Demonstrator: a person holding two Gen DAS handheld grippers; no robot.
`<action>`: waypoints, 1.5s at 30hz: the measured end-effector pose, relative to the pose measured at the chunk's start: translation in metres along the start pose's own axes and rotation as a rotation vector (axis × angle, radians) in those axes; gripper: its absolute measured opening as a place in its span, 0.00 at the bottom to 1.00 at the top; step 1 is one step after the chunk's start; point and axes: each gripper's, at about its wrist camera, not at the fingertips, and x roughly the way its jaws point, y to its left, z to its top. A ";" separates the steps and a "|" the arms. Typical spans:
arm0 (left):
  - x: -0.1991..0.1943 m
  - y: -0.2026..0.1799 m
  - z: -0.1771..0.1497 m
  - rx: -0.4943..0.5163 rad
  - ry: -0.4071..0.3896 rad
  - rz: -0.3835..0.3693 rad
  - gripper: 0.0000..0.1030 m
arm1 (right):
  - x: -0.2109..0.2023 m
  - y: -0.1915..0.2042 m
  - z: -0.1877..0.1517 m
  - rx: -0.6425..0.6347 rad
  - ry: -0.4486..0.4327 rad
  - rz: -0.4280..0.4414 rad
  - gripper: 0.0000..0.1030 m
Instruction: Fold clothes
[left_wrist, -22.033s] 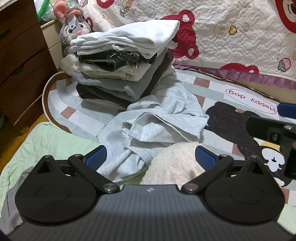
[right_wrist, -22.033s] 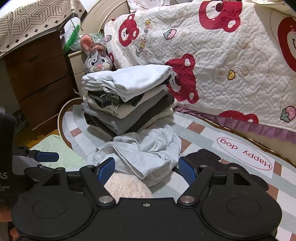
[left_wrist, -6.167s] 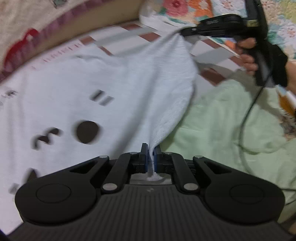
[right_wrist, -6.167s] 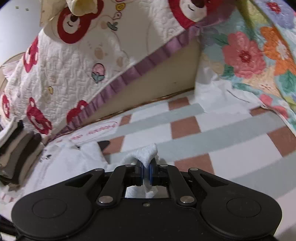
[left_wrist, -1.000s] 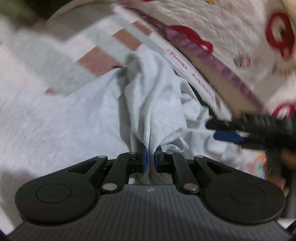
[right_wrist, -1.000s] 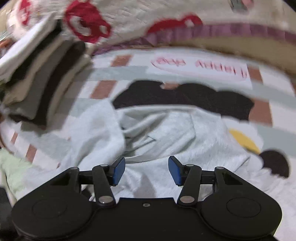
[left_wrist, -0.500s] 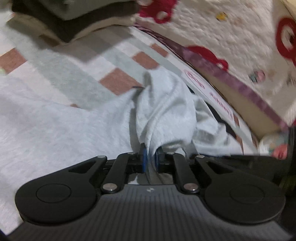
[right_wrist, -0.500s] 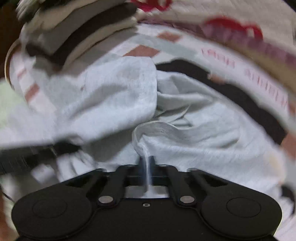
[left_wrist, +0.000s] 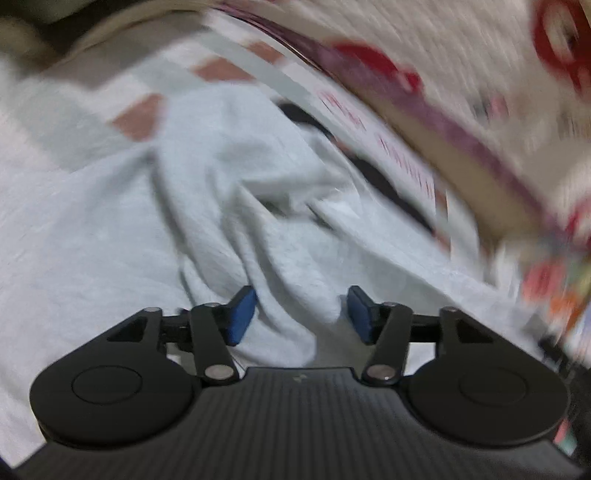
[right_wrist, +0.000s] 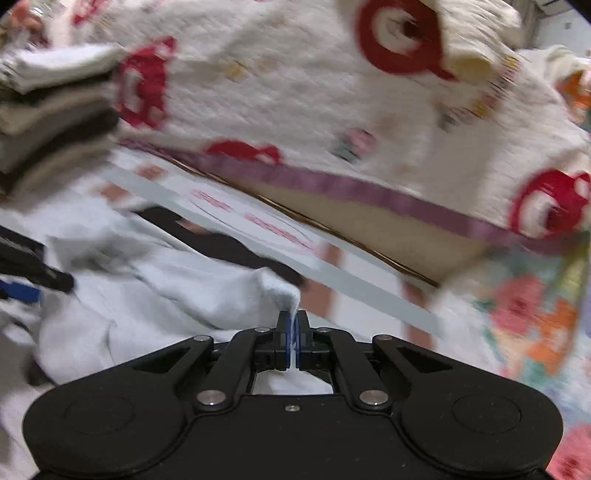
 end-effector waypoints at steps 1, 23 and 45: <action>0.001 -0.004 -0.001 0.025 0.012 -0.008 0.54 | 0.001 -0.006 -0.005 0.003 0.018 -0.012 0.03; 0.060 0.027 0.123 0.223 -0.069 0.228 0.71 | 0.053 -0.088 -0.059 0.260 0.119 -0.026 0.02; -0.031 0.075 0.053 0.227 -0.196 0.030 0.12 | 0.080 -0.124 -0.060 0.288 0.170 -0.103 0.03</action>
